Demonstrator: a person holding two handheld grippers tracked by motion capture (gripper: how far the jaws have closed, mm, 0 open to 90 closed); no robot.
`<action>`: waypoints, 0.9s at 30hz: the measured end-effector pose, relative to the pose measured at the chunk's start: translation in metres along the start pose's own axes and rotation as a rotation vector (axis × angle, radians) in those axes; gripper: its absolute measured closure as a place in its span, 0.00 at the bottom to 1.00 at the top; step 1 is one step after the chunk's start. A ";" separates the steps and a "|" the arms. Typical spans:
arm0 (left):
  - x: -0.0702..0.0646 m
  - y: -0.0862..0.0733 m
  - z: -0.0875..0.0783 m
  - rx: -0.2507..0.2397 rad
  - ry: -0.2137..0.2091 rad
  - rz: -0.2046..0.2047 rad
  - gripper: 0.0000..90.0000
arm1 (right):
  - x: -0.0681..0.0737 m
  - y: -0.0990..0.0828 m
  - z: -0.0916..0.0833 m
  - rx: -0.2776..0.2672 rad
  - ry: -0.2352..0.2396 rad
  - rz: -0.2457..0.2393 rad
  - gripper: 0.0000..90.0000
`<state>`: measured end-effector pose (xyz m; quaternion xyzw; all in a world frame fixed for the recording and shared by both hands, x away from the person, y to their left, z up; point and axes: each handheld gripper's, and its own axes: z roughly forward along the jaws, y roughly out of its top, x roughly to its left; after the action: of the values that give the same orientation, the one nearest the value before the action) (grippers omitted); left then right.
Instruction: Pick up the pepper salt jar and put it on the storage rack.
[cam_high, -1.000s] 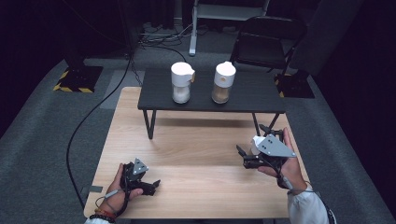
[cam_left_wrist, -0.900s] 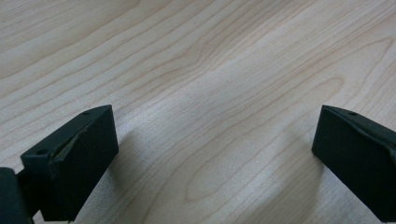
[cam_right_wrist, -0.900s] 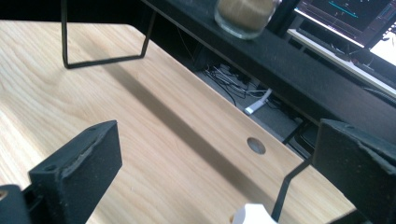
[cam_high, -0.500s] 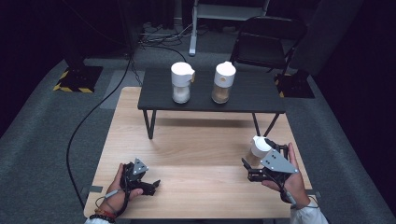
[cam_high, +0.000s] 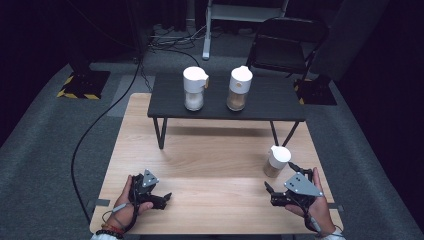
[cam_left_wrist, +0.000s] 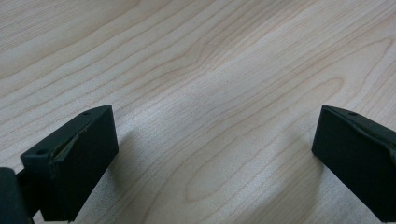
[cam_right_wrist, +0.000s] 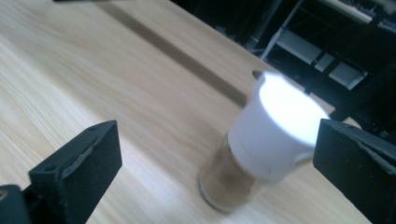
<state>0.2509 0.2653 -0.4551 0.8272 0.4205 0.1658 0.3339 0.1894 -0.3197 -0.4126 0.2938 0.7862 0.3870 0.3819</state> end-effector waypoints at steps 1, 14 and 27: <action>0.000 0.000 0.000 0.000 0.000 0.001 0.00 | 0.000 -0.002 0.000 0.007 -0.003 -0.002 0.01; 0.000 0.000 0.000 0.001 0.000 0.001 0.00 | -0.002 -0.026 0.010 0.105 0.004 0.021 0.01; 0.000 0.000 0.000 0.001 0.000 0.001 0.00 | -0.016 -0.049 0.026 0.226 0.002 0.060 0.01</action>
<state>0.2509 0.2654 -0.4550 0.8275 0.4201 0.1657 0.3335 0.2114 -0.3478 -0.4580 0.3581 0.8161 0.3073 0.3338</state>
